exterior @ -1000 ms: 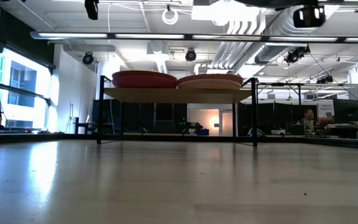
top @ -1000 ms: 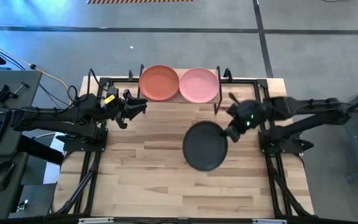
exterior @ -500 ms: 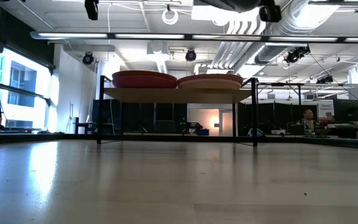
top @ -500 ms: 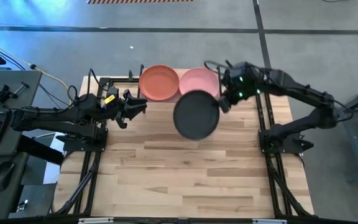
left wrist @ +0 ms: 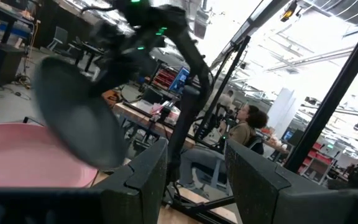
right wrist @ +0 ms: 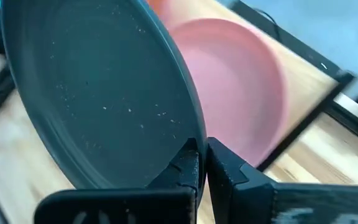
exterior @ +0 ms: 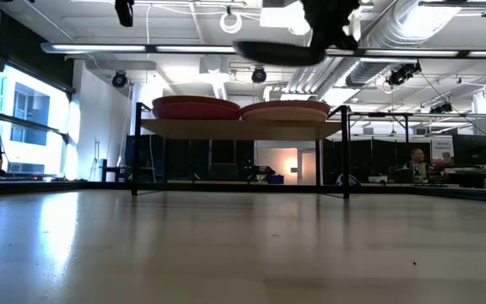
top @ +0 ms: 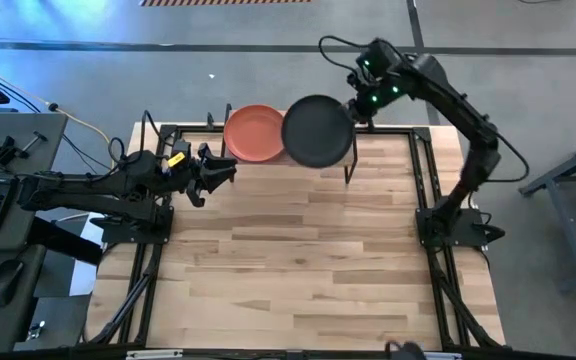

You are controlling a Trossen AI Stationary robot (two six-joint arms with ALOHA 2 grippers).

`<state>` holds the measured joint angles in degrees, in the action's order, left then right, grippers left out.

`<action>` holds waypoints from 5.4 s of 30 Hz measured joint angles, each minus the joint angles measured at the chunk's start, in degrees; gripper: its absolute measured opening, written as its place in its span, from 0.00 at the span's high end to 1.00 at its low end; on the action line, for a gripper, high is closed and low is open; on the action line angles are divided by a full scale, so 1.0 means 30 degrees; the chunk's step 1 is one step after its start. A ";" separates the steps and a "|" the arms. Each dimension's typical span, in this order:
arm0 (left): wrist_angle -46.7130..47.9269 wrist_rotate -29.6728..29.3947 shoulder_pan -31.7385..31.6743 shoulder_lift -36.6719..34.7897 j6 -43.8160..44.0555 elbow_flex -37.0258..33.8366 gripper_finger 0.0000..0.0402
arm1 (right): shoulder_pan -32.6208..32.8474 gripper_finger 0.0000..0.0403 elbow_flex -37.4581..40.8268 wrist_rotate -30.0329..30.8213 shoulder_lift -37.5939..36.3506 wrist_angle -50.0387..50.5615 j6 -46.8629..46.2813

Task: Place and stack plates onto a shelf
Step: Stack the black plate on the light pink plate on the shelf, then return to Home Position

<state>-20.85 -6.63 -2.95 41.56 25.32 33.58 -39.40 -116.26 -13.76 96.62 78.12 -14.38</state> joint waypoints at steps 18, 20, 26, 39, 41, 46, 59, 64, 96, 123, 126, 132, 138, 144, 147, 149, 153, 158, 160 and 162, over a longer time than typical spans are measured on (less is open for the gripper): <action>-0.0003 -0.0153 -0.0004 0.0000 0.0000 0.0000 0.62 | -0.2852 1.00 0.0018 -0.0984 0.3603 0.1317 0.0471; 0.0002 -0.0153 0.0002 0.0000 0.0000 -0.0001 0.62 | -0.2890 1.00 0.0026 -0.0991 0.3801 0.1300 0.0468; -0.0004 -0.0153 -0.0004 0.0000 0.0000 0.0000 0.62 | -0.2922 1.00 0.0026 -0.0991 0.4160 0.1293 0.0485; 0.0001 -0.0146 -0.0004 0.0000 0.0001 0.0000 0.62 | -0.2765 0.90 0.0033 -0.1100 0.4175 0.1460 0.0636; -0.0004 -0.0146 0.0003 0.0000 0.0000 0.0000 0.62 | -0.2636 0.83 0.0033 -0.1122 0.4175 0.1595 0.0929; 0.0001 -0.0146 0.0001 0.0000 0.0004 0.0000 0.62 | -0.2244 0.63 0.0040 -0.1137 0.4176 0.1784 0.1552; -0.0004 -0.0146 -0.0001 0.0000 -0.0335 0.0000 0.62 | -0.2313 0.40 0.0062 0.1126 0.3118 0.3261 0.2951; -0.0001 -0.0473 -0.0001 0.0000 -0.0328 -0.0001 0.62 | -0.2443 0.40 0.0062 0.1278 0.2093 0.3019 0.3466; -0.0009 -0.1559 -0.0004 0.0015 -0.2341 -0.0007 0.62 | 0.7995 0.40 2.5073 0.1218 -1.7497 -2.9384 -0.4853; -0.0145 -0.1909 0.3167 -0.0092 -0.2106 -0.0007 0.62 | 1.0330 0.40 2.3092 0.1435 -1.6220 -2.7668 -0.3037; -0.0150 -0.1894 0.3068 -0.0109 -0.2135 -0.0007 0.62 | 1.0330 0.40 2.3092 0.1430 -1.6220 -2.7675 -0.3155; -0.0155 -0.0867 0.2290 -0.0109 -0.2478 -0.0007 0.62 | 1.0330 0.40 2.3092 0.1428 -1.6220 -2.7675 -0.3179; -0.0079 0.0648 0.1111 -0.0430 -0.2775 -0.0007 0.62 | 1.0330 0.40 2.3092 0.1430 -1.6220 -2.7675 -0.2397; 0.2228 0.0243 0.0455 -0.2134 -0.2836 -0.0007 0.62 | 1.0330 0.40 2.3092 0.1523 -1.6220 -2.7675 -0.2745; 0.3961 -0.0540 0.0483 -0.3228 -0.2629 -0.0007 0.62 | 1.0330 0.40 2.3092 0.1530 -1.6220 -2.7675 -0.3064; 0.4737 -0.0858 0.0506 -0.3875 -0.2538 -0.0007 0.62 | 1.0330 0.40 2.3092 0.1530 -1.6220 -2.7675 -0.3100; 0.5145 -0.1051 0.0506 -0.4744 -0.2952 -0.0007 0.62 | 1.0330 0.40 2.3092 0.1537 -1.6220 -2.7675 -0.3091; 0.6346 -0.0991 0.0506 -0.4874 -0.2948 -0.0015 0.62 | 1.0330 0.40 2.3092 0.1548 -1.6220 -2.7675 -0.3197; 0.6903 -0.0983 0.0506 -0.4860 -0.2586 -0.0015 0.62 | 1.0330 0.40 2.3092 0.1552 -1.6220 -2.7675 -0.3034; 0.7043 -0.0978 0.0506 -0.4860 -0.2477 -0.0022 0.62 | 1.0330 0.40 2.3092 0.1552 -1.6220 -2.7675 -0.2723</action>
<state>0.28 -9.57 -1.43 26.98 17.89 33.52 -8.40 -46.98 -9.10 47.97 -4.91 -22.55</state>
